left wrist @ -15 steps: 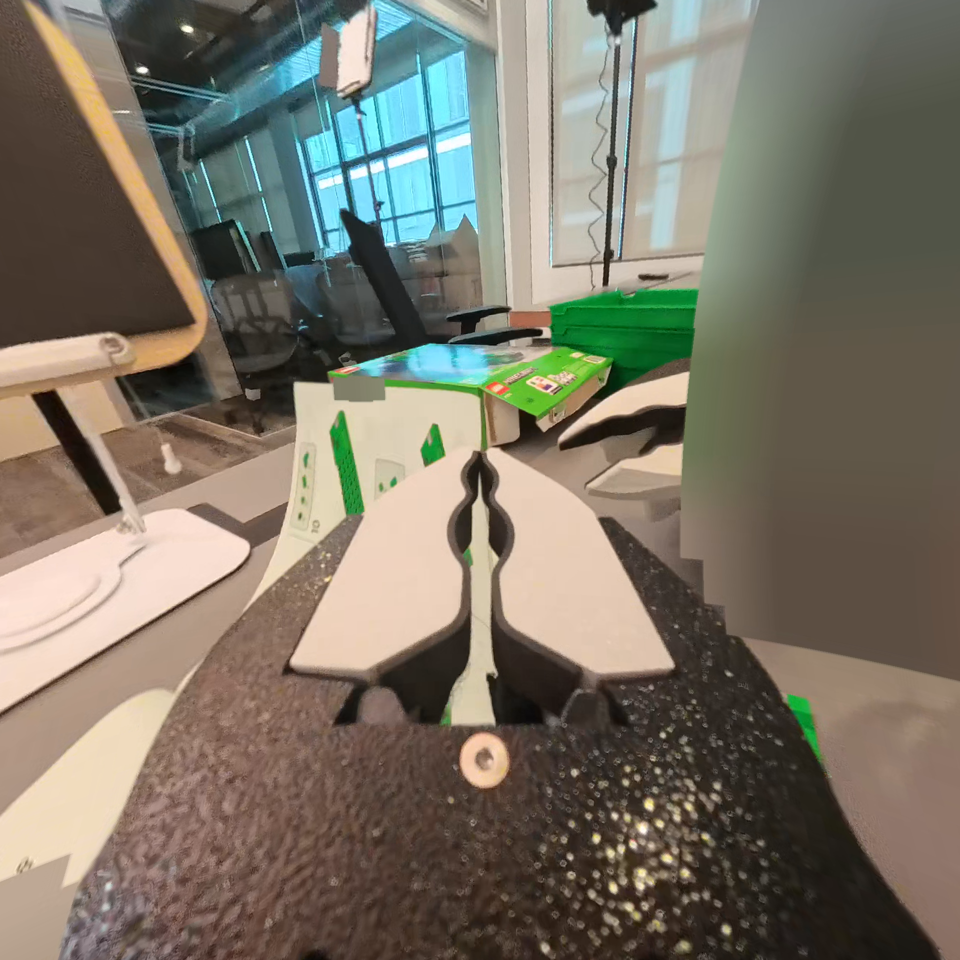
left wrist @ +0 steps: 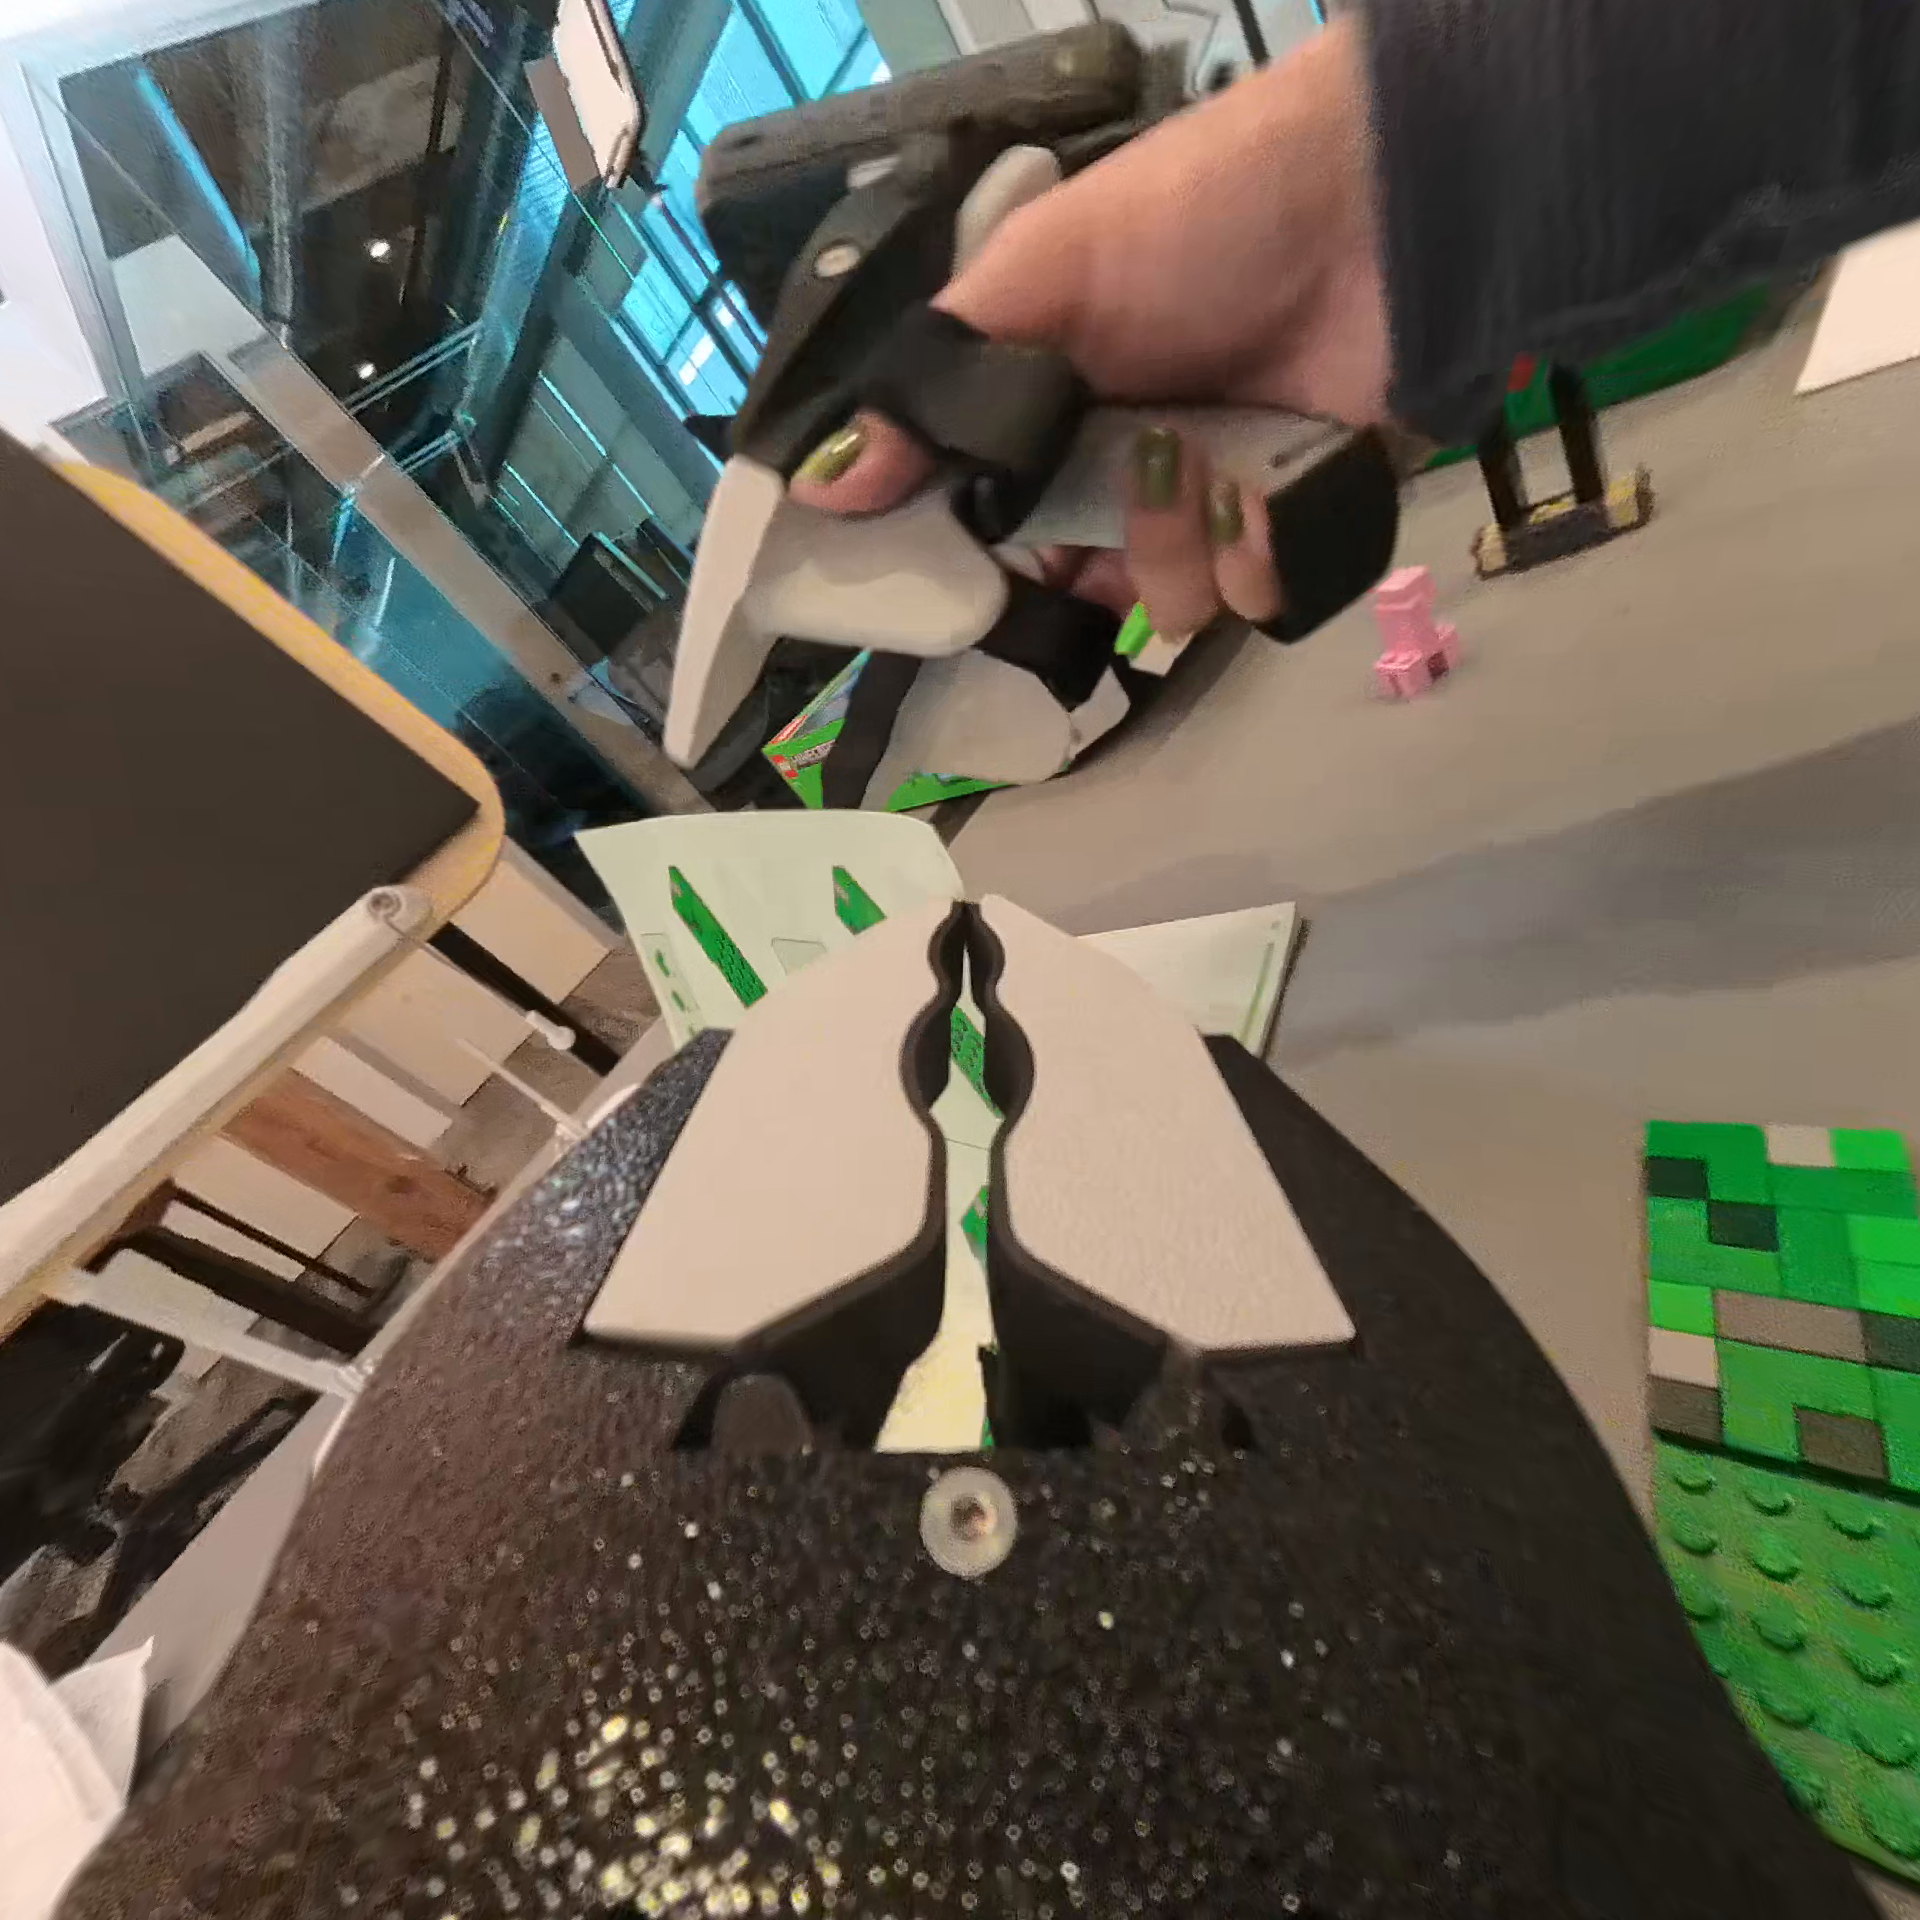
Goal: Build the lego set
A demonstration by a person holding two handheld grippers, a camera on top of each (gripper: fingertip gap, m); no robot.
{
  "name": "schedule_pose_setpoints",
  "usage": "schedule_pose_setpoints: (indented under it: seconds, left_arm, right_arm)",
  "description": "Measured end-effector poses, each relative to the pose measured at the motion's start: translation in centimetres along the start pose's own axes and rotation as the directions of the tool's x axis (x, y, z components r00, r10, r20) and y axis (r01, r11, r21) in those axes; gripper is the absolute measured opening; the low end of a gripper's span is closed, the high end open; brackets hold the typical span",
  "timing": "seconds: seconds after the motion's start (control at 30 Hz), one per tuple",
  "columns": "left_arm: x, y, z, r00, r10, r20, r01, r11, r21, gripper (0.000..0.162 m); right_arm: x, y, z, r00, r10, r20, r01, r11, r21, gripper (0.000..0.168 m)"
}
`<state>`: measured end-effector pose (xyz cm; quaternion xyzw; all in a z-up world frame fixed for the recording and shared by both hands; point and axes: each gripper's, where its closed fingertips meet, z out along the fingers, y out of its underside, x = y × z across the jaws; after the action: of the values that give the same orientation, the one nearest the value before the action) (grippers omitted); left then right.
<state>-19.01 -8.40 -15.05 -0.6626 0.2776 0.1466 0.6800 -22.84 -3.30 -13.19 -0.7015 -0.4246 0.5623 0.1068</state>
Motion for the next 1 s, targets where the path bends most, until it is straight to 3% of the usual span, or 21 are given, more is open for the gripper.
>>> schedule_pose_setpoints:
  seconds: [0.17, 0.27, 0.37, 0.53, 0.7, 0.83, 1.0]
  left_arm:
    - [0.9, 0.6, 1.0, 0.999, 0.025, -0.04, -0.026, 0.999, -0.024, 0.0]
    - [1.2, 1.1, 1.4, 0.998, 0.045, -0.048, -0.047, 0.998, -0.036, 0.0]
    - [1.7, 1.7, 1.7, 0.996, -0.026, -0.085, 0.021, 0.998, -0.059, 0.004]
    - [-0.1, 1.1, 0.4, 0.986, -0.15, -0.069, 0.151, 0.988, 0.014, 0.02]
    - [-3.2, 2.6, -0.2, 0.946, -0.322, -0.028, 0.322, 0.947, -0.002, 0.017]
    - [-5.4, 3.9, -0.1, 0.825, -0.563, -0.043, 0.563, 0.826, -0.016, 0.011]
    - [-7.5, 4.4, 0.2, 0.553, -0.822, -0.139, 0.828, 0.561, -0.025, 0.008]
  right_arm:
    - [1.0, 1.0, 1.0, 0.995, 0.027, -0.094, -0.041, 0.987, -0.156, 0.047]
    - [2.4, 1.7, 1.1, 0.986, 0.037, -0.162, -0.074, 0.971, -0.226, 0.022]
    - [3.0, 2.4, 1.1, 0.983, 0.067, -0.173, -0.112, 0.958, -0.264, 0.0]
    - [4.7, 3.0, 0.5, 0.959, 0.018, -0.284, -0.106, 0.95, -0.295, 0.0]
    - [5.0, 3.1, 0.1, 0.927, -0.171, -0.333, 0.059, 0.945, -0.323, 0.0]
    - [4.3, 3.2, 0.4, 0.827, -0.428, -0.365, 0.319, 0.892, -0.321, 0.0]
    - [3.0, 3.8, 1.1, 0.538, -0.716, -0.445, 0.619, 0.694, -0.368, 0.0]
